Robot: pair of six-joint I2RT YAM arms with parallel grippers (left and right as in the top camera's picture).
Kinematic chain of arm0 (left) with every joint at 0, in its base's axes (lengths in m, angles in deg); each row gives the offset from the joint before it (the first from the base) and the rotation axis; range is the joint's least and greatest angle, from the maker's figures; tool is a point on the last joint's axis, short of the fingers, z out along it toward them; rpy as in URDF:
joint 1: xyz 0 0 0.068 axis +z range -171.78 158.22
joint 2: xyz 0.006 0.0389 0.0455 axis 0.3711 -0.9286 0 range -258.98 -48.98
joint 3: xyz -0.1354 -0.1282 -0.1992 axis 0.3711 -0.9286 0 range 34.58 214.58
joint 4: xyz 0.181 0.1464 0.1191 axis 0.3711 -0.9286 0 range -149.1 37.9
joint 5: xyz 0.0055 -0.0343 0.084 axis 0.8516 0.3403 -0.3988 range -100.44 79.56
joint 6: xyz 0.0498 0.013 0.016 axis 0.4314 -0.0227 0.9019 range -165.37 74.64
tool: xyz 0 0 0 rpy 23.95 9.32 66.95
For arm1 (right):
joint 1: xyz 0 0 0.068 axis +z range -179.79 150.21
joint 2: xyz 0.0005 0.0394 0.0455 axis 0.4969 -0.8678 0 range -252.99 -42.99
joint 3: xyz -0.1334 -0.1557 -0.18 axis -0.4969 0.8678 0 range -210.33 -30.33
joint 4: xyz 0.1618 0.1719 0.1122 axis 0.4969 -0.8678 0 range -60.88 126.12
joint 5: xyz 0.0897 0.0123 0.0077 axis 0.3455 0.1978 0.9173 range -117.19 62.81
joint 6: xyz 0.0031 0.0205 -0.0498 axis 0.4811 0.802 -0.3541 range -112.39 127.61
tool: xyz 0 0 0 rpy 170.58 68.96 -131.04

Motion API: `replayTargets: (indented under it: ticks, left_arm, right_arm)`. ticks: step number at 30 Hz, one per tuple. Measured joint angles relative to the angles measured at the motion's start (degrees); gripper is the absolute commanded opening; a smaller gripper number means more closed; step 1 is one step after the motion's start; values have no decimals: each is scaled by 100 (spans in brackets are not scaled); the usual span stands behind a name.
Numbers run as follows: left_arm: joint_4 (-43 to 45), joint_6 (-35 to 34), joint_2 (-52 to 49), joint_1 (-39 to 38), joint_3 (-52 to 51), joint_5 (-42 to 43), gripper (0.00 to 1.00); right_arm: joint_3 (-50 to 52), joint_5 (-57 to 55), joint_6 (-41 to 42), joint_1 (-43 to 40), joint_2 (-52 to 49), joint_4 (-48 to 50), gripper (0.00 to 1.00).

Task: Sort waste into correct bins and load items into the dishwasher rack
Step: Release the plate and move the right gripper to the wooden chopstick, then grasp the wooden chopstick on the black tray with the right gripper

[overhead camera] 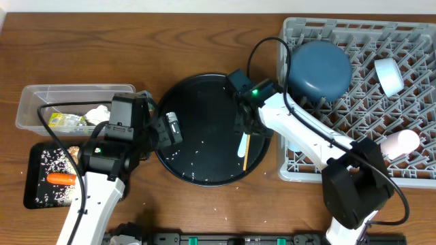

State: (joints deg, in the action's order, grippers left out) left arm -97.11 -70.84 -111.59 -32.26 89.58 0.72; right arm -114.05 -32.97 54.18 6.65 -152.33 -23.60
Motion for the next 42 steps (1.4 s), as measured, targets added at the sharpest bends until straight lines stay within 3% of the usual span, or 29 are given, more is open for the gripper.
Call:
replayTargets:
  ticks: [2, 6, 11, 28, 42]
  left_arm:
    - [0, 0, 0, 0, 0, 0, 98]
    - [0, 0, 0, 0, 0, 0, 98]
    - [0, 0, 0, 0, 0, 0, 98]
    - [0, 0, 0, 0, 0, 0, 98]
    - [0, 0, 0, 0, 0, 0, 98]
  right_arm:
    - [0, 31, -22, 0, 0, -57, 73]
    - [4, 142, -76, 0, 0, -83, 48]
    - [17, 212, -57, 0, 0, -87, 32]
    - [44, 37, -55, -2, 0, -2, 32]
    - [739, 63, -35, -70, -2, 1071, 19]
